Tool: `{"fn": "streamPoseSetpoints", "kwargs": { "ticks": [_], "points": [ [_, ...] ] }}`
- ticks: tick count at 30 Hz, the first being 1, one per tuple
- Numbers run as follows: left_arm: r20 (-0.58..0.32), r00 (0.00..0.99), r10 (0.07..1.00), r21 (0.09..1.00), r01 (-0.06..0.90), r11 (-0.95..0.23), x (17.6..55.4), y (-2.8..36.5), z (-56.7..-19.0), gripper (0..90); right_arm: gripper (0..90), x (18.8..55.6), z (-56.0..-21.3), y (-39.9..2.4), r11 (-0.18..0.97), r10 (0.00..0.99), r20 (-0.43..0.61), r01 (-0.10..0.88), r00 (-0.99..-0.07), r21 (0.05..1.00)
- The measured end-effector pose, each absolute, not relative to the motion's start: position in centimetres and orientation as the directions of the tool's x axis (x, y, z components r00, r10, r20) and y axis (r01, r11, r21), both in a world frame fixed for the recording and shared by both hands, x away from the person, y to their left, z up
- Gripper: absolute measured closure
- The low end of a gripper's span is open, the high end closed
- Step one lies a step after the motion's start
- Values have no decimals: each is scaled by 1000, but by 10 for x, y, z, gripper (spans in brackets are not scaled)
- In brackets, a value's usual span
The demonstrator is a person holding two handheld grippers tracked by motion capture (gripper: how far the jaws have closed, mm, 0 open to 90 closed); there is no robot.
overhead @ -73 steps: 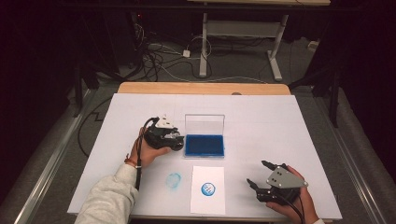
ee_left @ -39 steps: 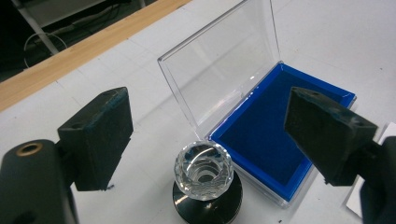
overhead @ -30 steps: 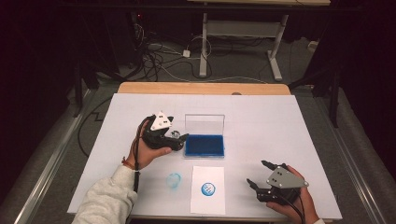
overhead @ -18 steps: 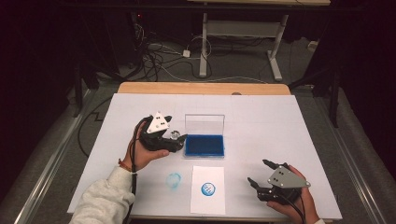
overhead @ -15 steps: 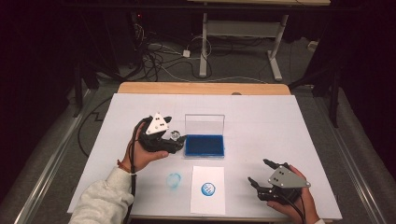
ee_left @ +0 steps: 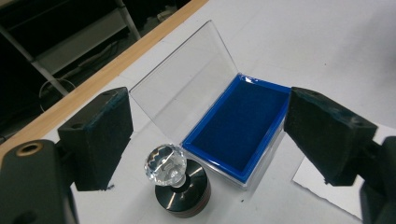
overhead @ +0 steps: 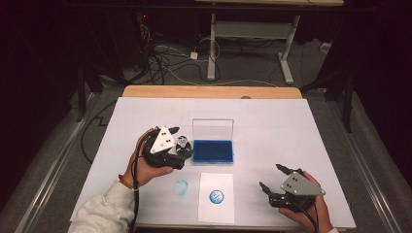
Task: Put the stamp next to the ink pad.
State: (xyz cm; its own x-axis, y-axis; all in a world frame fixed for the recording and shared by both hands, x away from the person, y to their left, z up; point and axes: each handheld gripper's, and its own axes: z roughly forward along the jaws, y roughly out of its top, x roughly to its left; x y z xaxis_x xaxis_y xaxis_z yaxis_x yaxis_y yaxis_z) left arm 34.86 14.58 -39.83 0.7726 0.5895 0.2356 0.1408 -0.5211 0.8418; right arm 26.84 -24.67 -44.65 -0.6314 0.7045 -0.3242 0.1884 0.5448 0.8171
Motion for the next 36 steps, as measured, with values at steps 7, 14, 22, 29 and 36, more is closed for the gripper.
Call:
{"fn": "streamPoseSetpoints", "kwargs": {
  "ticks": [7,14,22,29,36],
  "points": [
    [276,766,580,833,110,-542,338,147,-402,153,246,268,-447,-247,546,704,-326,188,-630,816],
    [309,763,568,830,75,-552,326,150,-405,153,246,268,-446,-246,548,703,-329,186,-630,816],
    [317,758,570,829,70,-555,315,160,-409,153,246,268,-446,-246,547,704,-330,184,-629,817],
    [319,757,570,822,78,-564,305,168,-416,153,246,268,-446,-245,548,705,-329,188,-628,815],
    [328,744,582,814,90,-574,298,176,-425,153,246,268,-446,-245,548,706,-330,188,-627,815]
  ]
}}
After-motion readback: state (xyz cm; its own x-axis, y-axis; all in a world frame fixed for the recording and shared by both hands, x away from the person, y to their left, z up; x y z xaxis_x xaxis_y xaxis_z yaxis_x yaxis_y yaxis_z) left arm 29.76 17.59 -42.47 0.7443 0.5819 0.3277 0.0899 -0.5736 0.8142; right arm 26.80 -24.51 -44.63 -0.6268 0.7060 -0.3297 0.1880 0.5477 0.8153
